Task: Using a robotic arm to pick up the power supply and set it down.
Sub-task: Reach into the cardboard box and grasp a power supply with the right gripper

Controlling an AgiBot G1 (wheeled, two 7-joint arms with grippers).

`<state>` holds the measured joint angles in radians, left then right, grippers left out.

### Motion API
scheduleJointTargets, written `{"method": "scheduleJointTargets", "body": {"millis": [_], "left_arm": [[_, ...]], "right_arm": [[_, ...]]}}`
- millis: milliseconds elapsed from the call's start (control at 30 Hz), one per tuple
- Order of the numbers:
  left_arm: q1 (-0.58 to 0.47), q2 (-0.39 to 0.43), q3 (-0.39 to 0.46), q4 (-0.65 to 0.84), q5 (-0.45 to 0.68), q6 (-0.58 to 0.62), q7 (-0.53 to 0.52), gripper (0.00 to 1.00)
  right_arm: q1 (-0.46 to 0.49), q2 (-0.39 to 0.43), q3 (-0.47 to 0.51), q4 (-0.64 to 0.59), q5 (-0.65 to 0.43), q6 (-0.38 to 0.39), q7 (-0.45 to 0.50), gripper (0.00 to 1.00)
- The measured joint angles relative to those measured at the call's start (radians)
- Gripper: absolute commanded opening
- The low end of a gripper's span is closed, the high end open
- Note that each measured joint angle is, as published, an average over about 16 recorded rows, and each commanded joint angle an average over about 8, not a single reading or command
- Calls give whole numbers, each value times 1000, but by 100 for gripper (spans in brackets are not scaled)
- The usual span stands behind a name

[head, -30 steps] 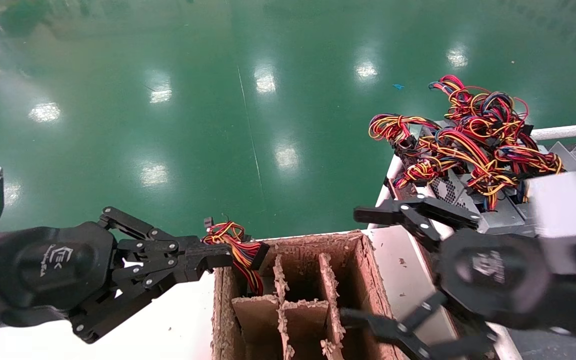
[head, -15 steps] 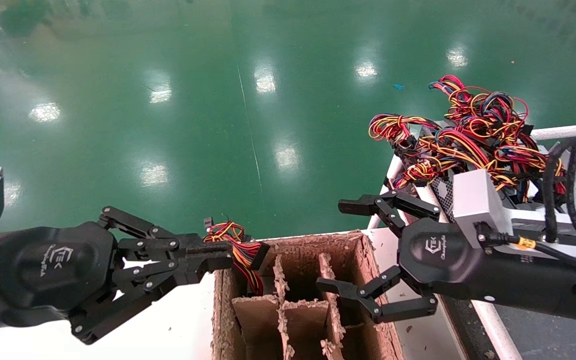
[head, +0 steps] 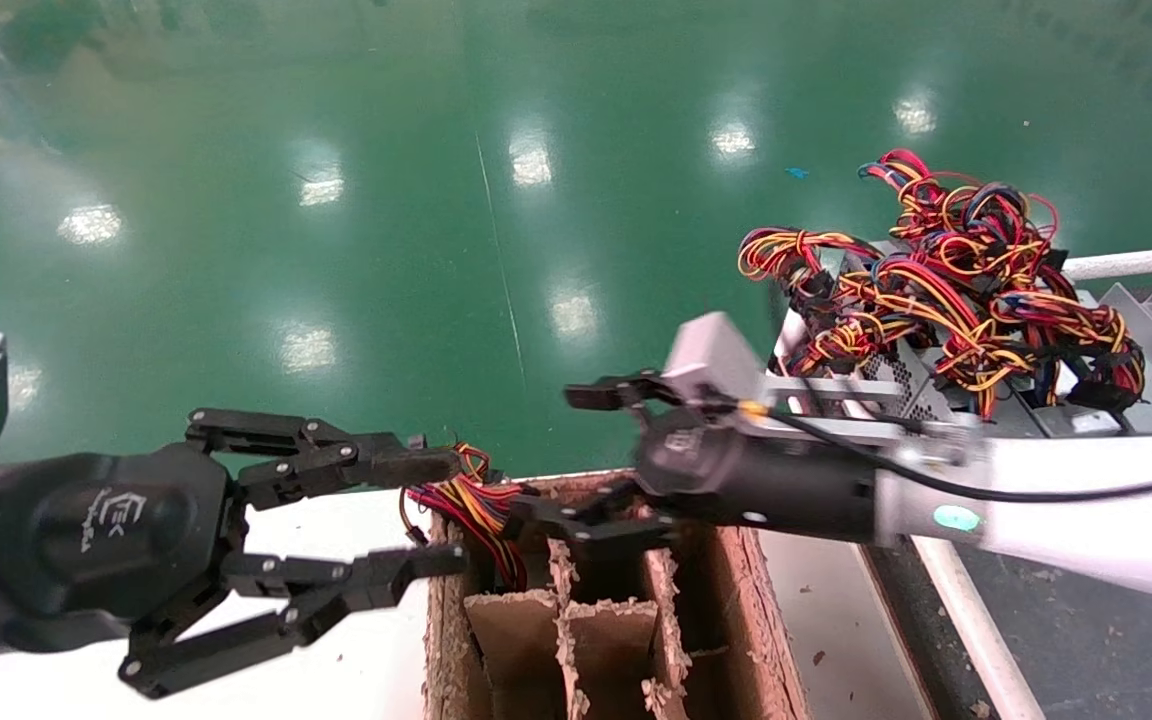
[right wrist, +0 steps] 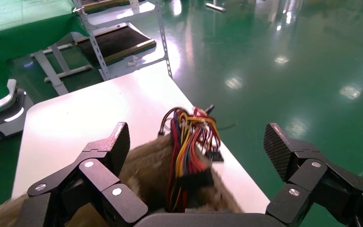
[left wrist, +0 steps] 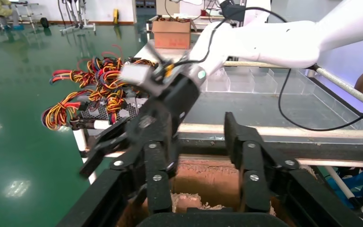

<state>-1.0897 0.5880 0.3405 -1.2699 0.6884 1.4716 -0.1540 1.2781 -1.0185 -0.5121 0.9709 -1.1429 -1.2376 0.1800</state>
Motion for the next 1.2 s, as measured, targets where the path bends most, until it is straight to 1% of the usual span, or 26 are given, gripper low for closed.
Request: {"method": "scheduleJointTargets", "body": {"millis": [167,533,567,600,800,833,867,1200], "left_arm": [[0,0,0,0,0,0,0,100],[0,0,0,0,0,0,0,100],[0,0,0,0,0,0,0,100],[0,0,0,0,0,0,0,100],[0,0,0,1,0,0,0,100],[0,0,0,1,0,0,0,100],[0,0,0,1,0,0,0,100],[0,0,0,1,-1,0,0,100]], "right_arm": [[35,-65,-28,-79,-33,9,-13,100],[75,-181,-81,-190,-104,46,-49,100],[79,-192,-85,-202,-109,51,-54,94],[82,-203,-88,-215,-115,55,-59,83],[103,-260,-99,-303,-127,69,-99,8],[106,-267,-99,-317,-128,70,-106,2],[109,-274,-100,-330,-127,71,-113,0],[134,-324,-111,-437,-100,81,-177,0]]}}
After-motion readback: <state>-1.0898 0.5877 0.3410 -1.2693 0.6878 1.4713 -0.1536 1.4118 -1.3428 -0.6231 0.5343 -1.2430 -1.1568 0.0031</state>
